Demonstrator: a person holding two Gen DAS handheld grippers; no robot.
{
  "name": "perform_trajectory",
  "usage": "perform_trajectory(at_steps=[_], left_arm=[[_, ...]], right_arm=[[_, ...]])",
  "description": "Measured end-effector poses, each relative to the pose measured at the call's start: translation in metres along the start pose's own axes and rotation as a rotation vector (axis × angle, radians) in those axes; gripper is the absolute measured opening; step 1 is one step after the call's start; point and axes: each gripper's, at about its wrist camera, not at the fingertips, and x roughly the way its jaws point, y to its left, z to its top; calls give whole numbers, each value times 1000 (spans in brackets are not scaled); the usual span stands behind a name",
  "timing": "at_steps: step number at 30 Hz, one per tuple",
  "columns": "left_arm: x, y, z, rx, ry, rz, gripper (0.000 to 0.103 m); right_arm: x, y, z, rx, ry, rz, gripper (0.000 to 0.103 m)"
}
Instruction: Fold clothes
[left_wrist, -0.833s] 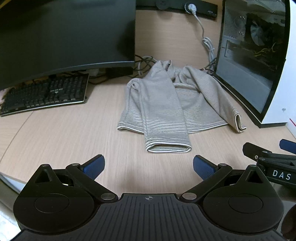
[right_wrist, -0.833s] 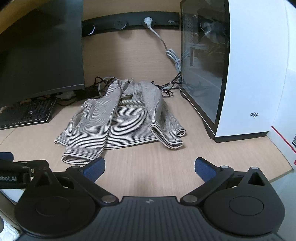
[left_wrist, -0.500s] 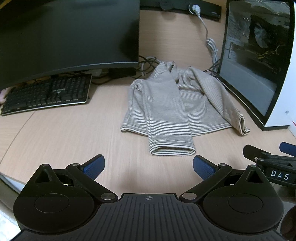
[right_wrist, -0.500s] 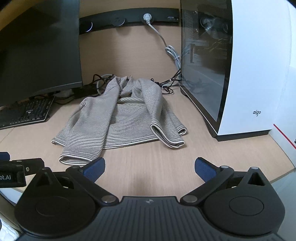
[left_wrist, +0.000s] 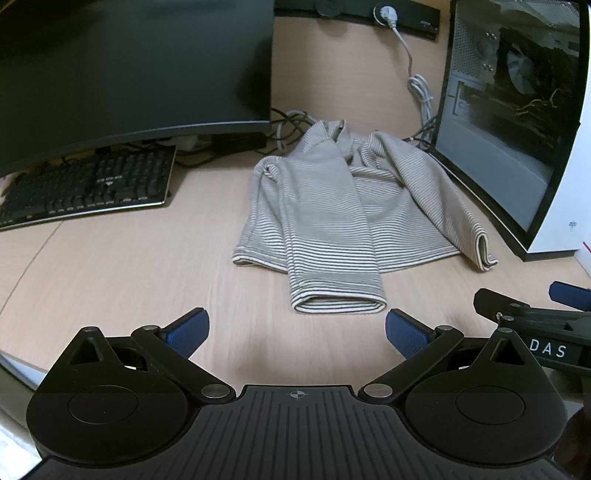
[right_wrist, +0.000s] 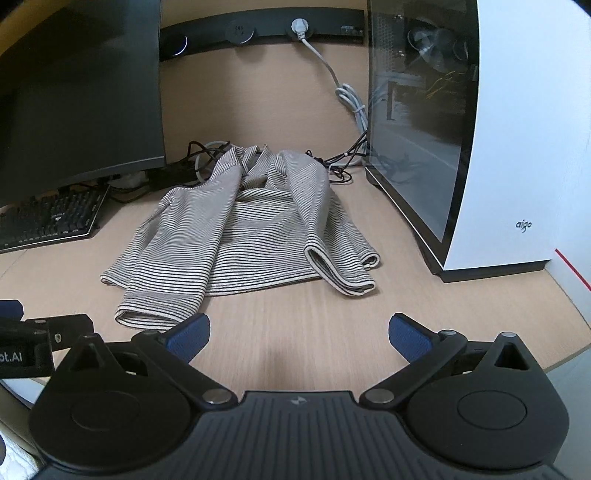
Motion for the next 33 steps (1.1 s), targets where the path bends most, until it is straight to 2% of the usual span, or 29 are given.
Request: perform_trajectory(at_steps=[33], left_arm=[[10,2,-1,15,1,10,103]], right_arm=[[15,3,3,1,32,26,103]])
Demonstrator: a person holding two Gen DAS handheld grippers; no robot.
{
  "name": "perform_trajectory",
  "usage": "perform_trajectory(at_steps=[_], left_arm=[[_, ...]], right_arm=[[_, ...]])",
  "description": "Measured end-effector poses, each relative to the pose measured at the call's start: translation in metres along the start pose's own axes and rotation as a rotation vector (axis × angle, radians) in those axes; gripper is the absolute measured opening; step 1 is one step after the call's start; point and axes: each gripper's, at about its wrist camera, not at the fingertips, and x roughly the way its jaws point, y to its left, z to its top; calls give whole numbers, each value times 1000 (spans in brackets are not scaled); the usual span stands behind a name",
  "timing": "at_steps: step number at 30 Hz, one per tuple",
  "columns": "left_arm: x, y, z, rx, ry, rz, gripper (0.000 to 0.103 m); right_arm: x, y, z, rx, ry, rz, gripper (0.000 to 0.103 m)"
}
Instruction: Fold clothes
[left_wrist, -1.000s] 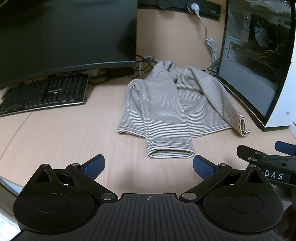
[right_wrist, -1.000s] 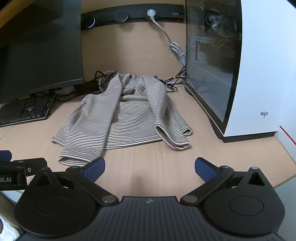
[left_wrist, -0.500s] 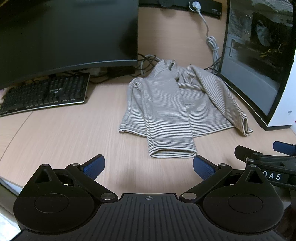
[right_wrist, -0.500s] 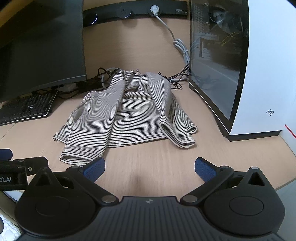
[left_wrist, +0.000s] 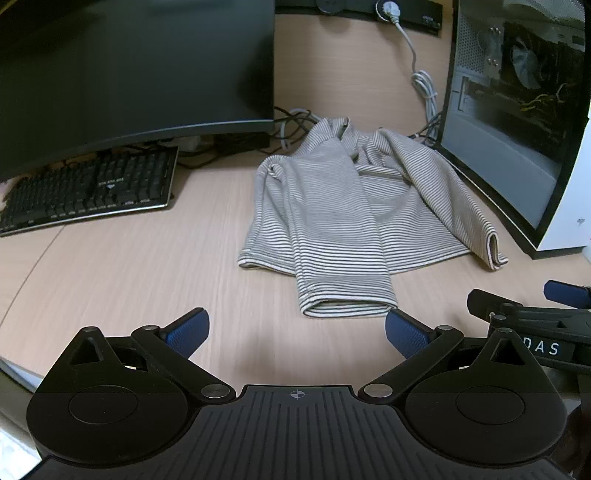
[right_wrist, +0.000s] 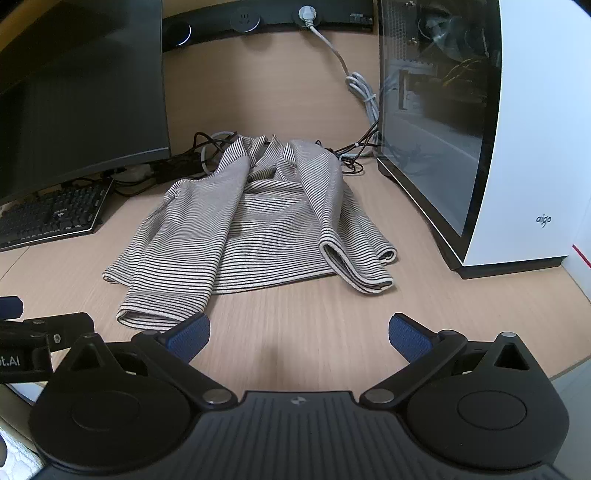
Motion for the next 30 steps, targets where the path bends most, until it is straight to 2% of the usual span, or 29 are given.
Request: perform_trajectory(at_steps=[30], left_arm=[[11,-8,10,34,-6,-31,103]], right_arm=[[7,-4,5,-16,0,-32,103]])
